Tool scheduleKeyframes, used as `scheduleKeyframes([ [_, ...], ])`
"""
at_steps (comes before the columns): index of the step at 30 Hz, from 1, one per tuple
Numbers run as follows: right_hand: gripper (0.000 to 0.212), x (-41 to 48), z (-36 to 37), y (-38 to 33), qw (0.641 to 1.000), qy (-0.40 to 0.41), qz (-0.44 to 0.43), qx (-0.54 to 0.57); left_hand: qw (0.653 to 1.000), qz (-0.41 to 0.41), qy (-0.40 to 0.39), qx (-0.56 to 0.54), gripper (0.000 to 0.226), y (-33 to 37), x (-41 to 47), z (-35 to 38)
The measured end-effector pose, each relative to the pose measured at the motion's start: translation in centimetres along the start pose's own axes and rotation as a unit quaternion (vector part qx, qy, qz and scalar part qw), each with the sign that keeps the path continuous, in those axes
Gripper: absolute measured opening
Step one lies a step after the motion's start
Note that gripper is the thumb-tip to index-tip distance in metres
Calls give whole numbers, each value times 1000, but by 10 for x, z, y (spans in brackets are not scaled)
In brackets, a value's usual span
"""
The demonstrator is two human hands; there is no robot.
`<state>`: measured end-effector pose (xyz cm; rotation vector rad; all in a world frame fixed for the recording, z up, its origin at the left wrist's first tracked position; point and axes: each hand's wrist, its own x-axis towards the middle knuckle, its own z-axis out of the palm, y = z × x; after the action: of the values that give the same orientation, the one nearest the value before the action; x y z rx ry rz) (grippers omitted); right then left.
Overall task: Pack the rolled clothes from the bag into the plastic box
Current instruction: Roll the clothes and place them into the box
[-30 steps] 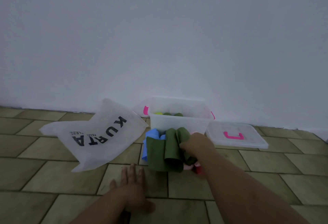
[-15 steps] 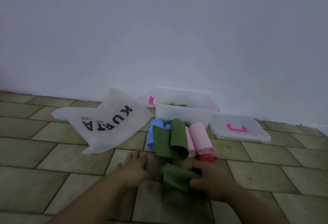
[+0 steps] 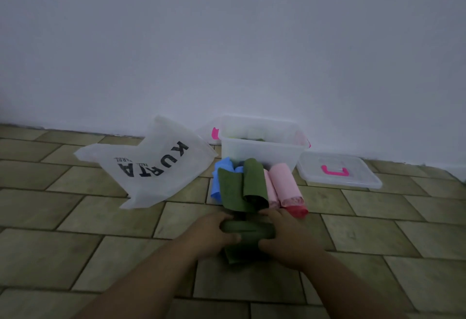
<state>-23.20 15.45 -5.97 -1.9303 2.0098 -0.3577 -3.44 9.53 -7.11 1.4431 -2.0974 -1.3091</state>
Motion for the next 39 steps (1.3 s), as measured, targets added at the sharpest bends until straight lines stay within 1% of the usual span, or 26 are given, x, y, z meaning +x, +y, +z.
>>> scheduleKeyframes([
  [2,68,5,-4,-9,997,-55,-30,-51,997,28,35,71,44,-2,-1,7],
  [4,59,9,-5,-17,987,-98,-61,-110,993,54,60,90,39,-4,-3,13],
  [6,44,12,-7,-24,977,-124,-77,-153,993,68,49,88,41,-8,-6,14],
  [8,37,17,-9,-31,977,-133,-75,-152,998,53,14,32,40,-9,-7,6],
  [9,35,21,-11,-34,980,-120,-76,-137,999,40,6,-27,35,-8,-9,-3],
  [10,34,25,-13,-38,985,-91,-83,-123,995,26,22,-98,27,-5,-11,-14],
  [11,34,29,-15,-43,987,-47,-98,-115,984,17,60,-164,23,-2,-13,-27],
  [13,35,34,-12,-51,982,54,-146,-106,952,4,160,-260,27,4,-14,-54],
  [14,36,33,-7,-53,975,95,-171,-102,937,2,199,-286,27,6,-14,-66],
  [15,37,30,1,-55,967,123,-194,-107,932,2,222,-288,25,8,-14,-75],
  [16,37,25,10,-54,958,146,-213,-126,936,2,231,-264,21,9,-13,-80],
  [17,35,19,19,-52,948,163,-226,-151,951,1,225,-212,16,8,-13,-81],
  [18,33,14,26,-47,941,171,-234,-174,970,-3,204,-134,11,6,-11,-79],
  [19,32,10,32,-40,941,159,-230,-190,984,-9,172,-46,9,4,-10,-74],
  [20,35,5,35,-34,950,130,-213,-188,990,-15,138,27,8,0,-8,-65],
  [21,39,1,37,-28,961,99,-191,-174,991,-19,106,73,11,-4,-6,-55],
  [23,48,-8,37,-16,978,38,-157,-131,994,-38,61,82,25,-11,-3,-37],
  [24,51,-13,35,-12,982,19,-146,-116,994,-48,56,85,35,-14,0,-29],
  [25,55,-19,32,-10,986,1,-134,-98,990,-54,61,118,46,-16,4,-23],
  [26,59,-24,28,-9,990,-17,-115,-76,979,-61,73,178,58,-19,8,-17],
  [28,72,-30,23,-12,996,-40,-64,-46,951,-73,98,283,75,-22,15,-9],
  [29,83,-30,23,-15,997,-49,-35,-46,944,-78,102,305,80,-22,19,-5],
  [31,107,-28,28,-25,996,-68,15,-61,942,-89,102,307,85,-24,25,2],
  [33,118,-23,37,-35,992,-78,46,-83,946,-102,102,291,85,-26,31,5],
  [36,121,-15,48,-47,992,-51,75,-93,947,-108,108,283,77,-28,37,7],
  [39,118,-9,52,-52,993,-29,73,-85,948,-109,116,274,68,-30,39,6],
])
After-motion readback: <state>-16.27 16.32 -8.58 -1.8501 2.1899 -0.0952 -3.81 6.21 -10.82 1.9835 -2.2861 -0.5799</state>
